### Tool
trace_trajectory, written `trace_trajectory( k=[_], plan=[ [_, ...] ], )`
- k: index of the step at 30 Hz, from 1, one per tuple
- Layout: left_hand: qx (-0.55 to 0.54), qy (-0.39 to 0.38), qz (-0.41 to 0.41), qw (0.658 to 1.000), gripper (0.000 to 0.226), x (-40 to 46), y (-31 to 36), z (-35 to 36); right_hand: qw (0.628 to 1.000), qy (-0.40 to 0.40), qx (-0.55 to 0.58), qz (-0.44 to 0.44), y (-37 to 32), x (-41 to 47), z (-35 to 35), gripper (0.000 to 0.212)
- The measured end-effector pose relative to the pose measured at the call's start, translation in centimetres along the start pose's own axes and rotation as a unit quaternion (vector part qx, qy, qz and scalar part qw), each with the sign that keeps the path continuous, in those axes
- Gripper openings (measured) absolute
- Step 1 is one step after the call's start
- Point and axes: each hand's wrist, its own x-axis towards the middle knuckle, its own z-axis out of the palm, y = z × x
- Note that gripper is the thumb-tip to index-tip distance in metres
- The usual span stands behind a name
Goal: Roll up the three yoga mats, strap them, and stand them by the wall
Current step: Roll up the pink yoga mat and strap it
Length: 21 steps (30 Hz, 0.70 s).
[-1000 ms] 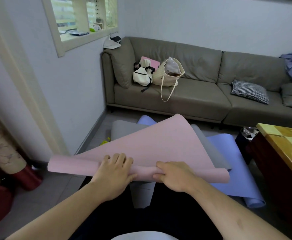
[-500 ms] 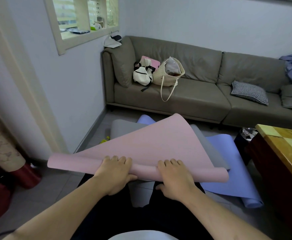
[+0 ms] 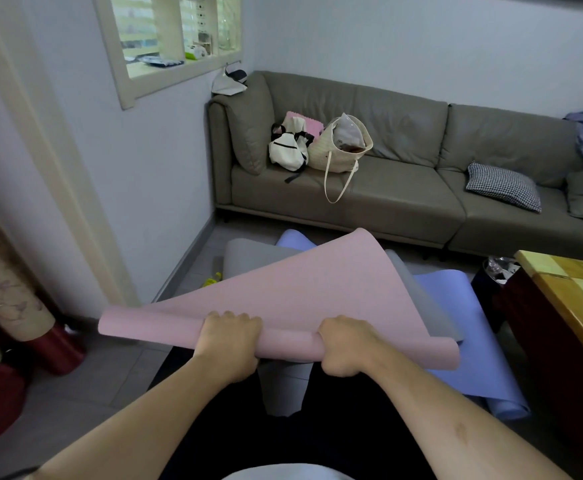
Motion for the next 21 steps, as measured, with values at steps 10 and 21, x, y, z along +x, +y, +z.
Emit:
trace_trajectory(
  k=[10,21],
  plan=[
    [-0.017,0.036,-0.003,0.999,0.041,-0.5,0.6,1.0,1.000,-0.027,0.000,-0.002,0.1,0.2,-0.4,0.043],
    [-0.018,0.015,-0.008,1.000,0.039,0.6,0.4,0.9,0.979,0.185,-0.085,-0.012,-0.1,-1.1,3.7,0.042]
  ],
)
